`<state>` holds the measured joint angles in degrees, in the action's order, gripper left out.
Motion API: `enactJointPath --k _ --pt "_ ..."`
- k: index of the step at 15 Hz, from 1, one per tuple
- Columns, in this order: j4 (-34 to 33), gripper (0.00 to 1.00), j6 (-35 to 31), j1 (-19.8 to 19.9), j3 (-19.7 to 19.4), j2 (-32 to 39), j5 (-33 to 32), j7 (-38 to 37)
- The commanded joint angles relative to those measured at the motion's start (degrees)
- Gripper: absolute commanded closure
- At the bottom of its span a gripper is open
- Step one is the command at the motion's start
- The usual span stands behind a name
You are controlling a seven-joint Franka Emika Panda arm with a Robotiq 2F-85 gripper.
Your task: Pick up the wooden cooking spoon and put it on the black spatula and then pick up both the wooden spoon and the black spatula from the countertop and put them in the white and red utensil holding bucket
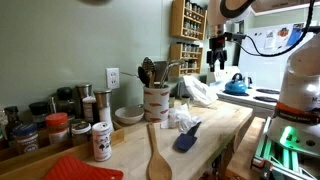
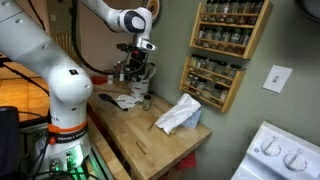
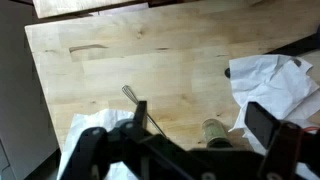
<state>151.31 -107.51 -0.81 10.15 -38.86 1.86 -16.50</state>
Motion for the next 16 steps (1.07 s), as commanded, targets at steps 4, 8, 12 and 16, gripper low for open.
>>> enactJointPath --k 4,8,12,16 --pt "-1.6 0.00 1.0 -1.4 0.7 0.8 0.2 -0.8" --pt "-5.8 0.00 4.0 -6.8 6.3 2.5 6.7 -6.1" --pt "-8.7 0.00 4.7 -10.6 13.3 4.6 14.1 -17.1" --pt "-12.7 0.00 -3.3 -12.0 19.8 11.7 18.1 -28.2"
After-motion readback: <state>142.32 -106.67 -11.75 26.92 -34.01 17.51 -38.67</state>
